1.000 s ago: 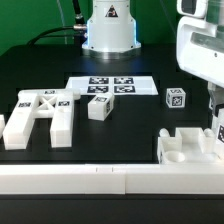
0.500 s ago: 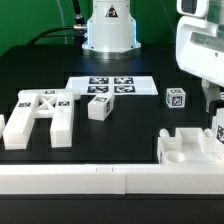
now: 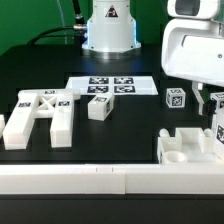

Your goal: Assemble chair

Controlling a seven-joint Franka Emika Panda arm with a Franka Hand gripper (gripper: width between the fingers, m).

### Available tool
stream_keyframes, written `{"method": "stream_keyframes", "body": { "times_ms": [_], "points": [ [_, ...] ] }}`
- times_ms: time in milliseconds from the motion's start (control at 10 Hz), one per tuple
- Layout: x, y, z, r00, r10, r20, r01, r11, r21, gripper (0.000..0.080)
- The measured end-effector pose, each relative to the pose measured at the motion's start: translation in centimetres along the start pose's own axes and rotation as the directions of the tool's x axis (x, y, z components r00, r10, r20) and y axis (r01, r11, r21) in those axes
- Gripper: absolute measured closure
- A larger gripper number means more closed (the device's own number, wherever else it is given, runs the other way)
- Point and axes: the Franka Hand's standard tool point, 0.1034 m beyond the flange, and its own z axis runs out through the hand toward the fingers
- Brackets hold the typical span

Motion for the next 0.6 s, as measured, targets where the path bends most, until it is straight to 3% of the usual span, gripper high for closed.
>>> {"method": "stream_keyframes", "body": {
  "times_ms": [200, 600],
  "points": [
    [0.04, 0.12, 0.02, 0.970, -0.244, -0.005, 0.243, 0.970, -0.014, 0.0151],
    [-0.16, -0.05, 0.04, 0.846, -0.533, -0.005, 0.533, 0.846, -0.025, 0.0151]
  ]
}}
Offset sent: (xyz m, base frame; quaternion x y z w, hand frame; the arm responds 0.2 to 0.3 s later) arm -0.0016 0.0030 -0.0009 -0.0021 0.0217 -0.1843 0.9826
